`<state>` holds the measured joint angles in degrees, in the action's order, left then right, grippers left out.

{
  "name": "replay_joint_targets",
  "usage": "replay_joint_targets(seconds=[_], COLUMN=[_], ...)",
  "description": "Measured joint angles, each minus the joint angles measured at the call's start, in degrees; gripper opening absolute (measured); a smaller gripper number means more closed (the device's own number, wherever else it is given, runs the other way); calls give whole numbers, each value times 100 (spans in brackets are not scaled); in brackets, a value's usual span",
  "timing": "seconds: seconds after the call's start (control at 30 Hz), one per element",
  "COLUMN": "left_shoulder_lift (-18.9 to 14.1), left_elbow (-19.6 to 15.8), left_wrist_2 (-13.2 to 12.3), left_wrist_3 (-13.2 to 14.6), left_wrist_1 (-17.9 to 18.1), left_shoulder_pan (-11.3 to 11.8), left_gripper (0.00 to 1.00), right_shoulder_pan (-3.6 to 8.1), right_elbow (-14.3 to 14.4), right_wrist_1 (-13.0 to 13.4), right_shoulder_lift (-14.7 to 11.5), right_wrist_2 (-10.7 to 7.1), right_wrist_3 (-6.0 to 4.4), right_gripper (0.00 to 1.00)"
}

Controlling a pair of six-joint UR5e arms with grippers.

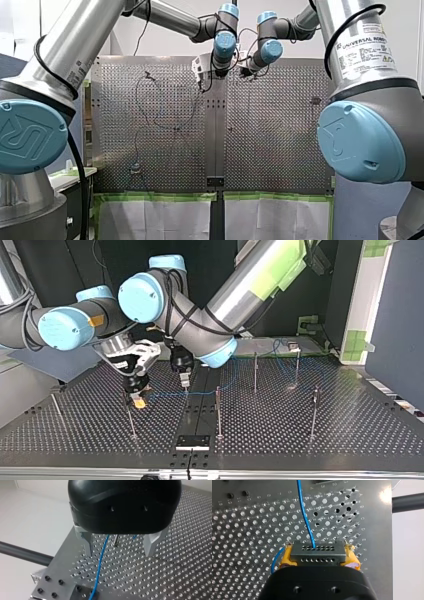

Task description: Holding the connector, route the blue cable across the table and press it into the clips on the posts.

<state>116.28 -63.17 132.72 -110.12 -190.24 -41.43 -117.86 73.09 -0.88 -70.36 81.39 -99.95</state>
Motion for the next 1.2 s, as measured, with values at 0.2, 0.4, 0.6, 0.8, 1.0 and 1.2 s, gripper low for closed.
replay_joint_targets(seconds=[0.2, 0.4, 0.6, 0.8, 1.0, 1.2], left_shoulder_lift=[212, 189, 164, 248, 289, 377], left_elbow=[152, 165, 166, 173, 286, 518], left_wrist_2=[41, 139, 69, 8, -17, -55], left_wrist_3=[-175, -346, -391, -331, -253, -132], left_wrist_1=[-7, 1, 7, 168, 321, 248], left_shoulder_pan=[50, 139, 206, 246, 342, 418], left_gripper=[98, 98, 98, 98, 98, 98], right_shoulder_pan=[15, 60, 96, 100, 102, 107], right_elbow=[6, 54, 69, 77, 72, 72], right_wrist_1=[1, -6, -8, -8, -1, 1], right_shoulder_lift=[0, 4, 7, 8, 9, 11], right_wrist_2=[-1, 13, 33, 35, 35, 35], right_wrist_3=[-4, -25, -27, -26, -33, -36], right_gripper=[0, 0, 0, 0, 0, 0])
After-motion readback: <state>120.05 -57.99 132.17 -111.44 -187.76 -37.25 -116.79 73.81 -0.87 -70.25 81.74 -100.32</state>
